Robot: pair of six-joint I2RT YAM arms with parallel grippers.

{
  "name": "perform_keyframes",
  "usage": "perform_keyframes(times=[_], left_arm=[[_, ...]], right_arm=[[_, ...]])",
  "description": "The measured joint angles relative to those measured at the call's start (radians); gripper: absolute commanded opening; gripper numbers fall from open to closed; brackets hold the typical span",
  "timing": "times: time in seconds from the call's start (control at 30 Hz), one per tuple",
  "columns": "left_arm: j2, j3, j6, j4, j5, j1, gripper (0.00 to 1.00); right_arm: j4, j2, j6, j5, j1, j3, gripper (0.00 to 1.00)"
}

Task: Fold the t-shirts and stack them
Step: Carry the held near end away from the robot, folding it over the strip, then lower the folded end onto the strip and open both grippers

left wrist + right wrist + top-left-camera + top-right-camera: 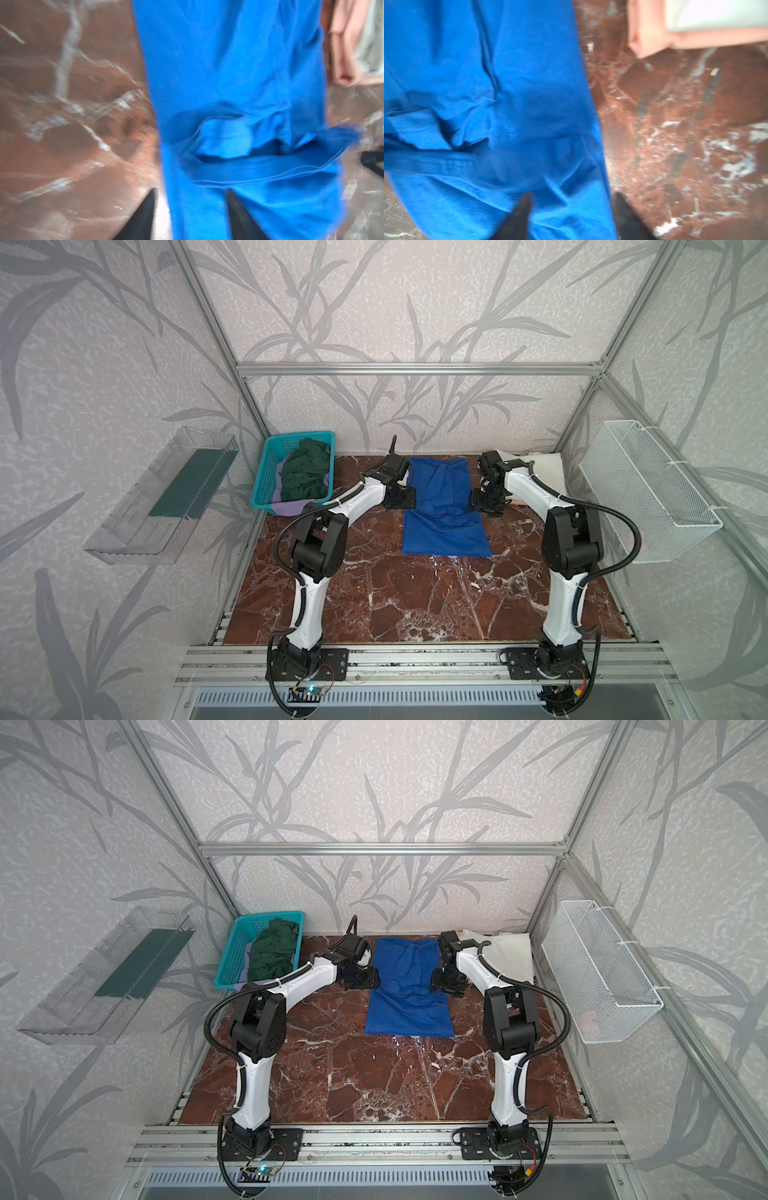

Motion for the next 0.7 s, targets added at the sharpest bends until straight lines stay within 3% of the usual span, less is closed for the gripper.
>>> perform_keyframes(times=[0.07, 0.2, 0.4, 0.6, 0.7], left_arm=[[-0.076, -0.134, -0.021, 0.058, -0.021, 0.008, 0.85], [-0.296, -0.426, -0.06, 0.12, -0.06, -0.002, 0.85], [-0.474, -0.568, -0.087, 0.163, -0.067, -0.039, 0.84], [-0.487, -0.642, -0.116, 0.196, -0.031, -0.073, 0.78], [-0.479, -0.669, -0.135, 0.222, -0.016, -0.085, 0.75]], right_arm=[[0.018, -0.037, -0.009, 0.001, -0.005, -0.05, 0.99], [0.043, -0.182, -0.009, 0.007, -0.005, -0.22, 0.99], [0.091, -0.409, 0.013, -0.028, -0.004, -0.481, 0.99], [0.2, -0.475, 0.068, -0.109, -0.004, -0.708, 0.66], [0.243, -0.474, 0.099, -0.134, -0.004, -0.763, 0.57]])
